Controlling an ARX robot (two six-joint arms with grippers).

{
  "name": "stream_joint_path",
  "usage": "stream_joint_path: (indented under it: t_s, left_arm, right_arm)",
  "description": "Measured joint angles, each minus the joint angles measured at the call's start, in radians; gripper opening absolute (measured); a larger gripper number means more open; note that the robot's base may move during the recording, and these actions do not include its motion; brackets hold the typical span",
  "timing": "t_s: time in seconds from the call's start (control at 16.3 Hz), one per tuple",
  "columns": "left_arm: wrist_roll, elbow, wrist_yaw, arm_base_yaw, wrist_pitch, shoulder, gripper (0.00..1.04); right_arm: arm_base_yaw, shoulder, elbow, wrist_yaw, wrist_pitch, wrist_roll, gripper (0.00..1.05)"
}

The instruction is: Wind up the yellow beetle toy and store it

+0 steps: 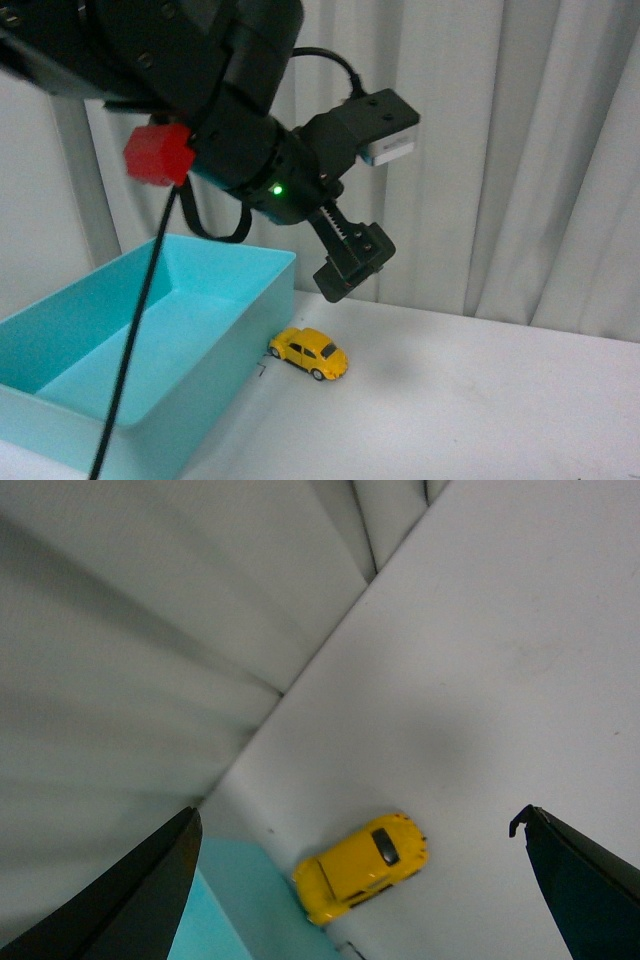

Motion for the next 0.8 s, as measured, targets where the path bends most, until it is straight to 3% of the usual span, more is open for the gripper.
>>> stream_joint_path:
  t_s: [0.18, 0.43, 0.8]
  left_arm:
    - [0.379, 0.201, -0.057, -0.027, -0.204, 0.142, 0.98]
    - [0.8, 0.308, -0.181, -0.026, -0.301, 0.298, 0.98]
    - [0.816, 0.354, -0.254, -0.003, -0.357, 0.423, 0.98]
  right_arm:
    - [0.0, 0.0, 0.0, 0.0, 0.0, 0.0, 0.98]
    - [0.0, 0.0, 0.0, 0.0, 0.0, 0.0, 0.98]
    - [0.0, 0.0, 0.0, 0.0, 0.0, 0.0, 0.98]
